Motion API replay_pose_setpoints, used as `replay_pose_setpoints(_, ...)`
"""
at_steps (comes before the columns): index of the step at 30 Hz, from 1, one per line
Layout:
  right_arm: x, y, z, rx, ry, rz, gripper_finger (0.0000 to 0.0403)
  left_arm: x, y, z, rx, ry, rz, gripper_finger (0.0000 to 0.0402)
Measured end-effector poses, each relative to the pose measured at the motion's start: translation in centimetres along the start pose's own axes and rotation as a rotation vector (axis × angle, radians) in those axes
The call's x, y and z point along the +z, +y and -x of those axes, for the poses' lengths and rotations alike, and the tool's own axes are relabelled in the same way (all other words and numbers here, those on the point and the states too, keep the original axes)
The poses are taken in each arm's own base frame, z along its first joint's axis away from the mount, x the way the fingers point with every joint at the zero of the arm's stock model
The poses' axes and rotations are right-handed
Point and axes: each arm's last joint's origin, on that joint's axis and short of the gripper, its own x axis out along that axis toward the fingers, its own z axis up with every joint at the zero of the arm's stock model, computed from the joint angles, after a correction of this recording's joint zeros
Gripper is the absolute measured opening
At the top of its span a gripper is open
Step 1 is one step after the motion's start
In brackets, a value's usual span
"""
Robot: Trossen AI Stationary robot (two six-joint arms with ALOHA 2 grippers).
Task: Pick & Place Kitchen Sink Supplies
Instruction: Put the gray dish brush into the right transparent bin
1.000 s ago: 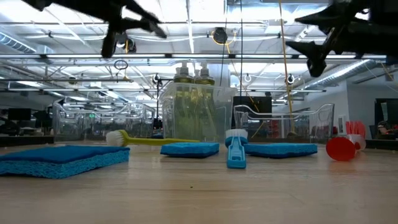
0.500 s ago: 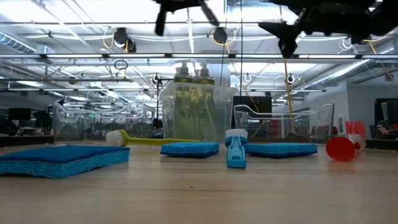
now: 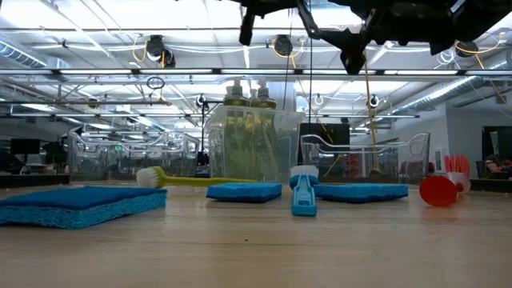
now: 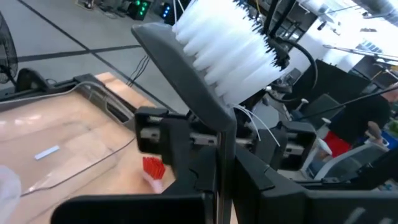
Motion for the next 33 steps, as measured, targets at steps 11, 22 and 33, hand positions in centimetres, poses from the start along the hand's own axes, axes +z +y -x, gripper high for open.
replay_pose_setpoints(11, 0.1, -0.1, -0.2, 0.0, -0.005, -0.011, 0.0296, 0.0, 0.4, -1.6, -0.003, 0.008, -0.031, 0.002)
replay_pose_setpoints(22, 0.3, 0.0, -0.2, 0.011, -0.021, -0.002, 0.0275, 0.7, 1.2, -2.0, 0.004, -0.047, -0.046, 0.002)
replay_pose_setpoints(33, 0.3, 0.1, -0.2, 0.01, -0.026, 0.0, 0.0258, 1.1, 1.3, -1.9, 0.03, -0.09, -0.059, 0.002)
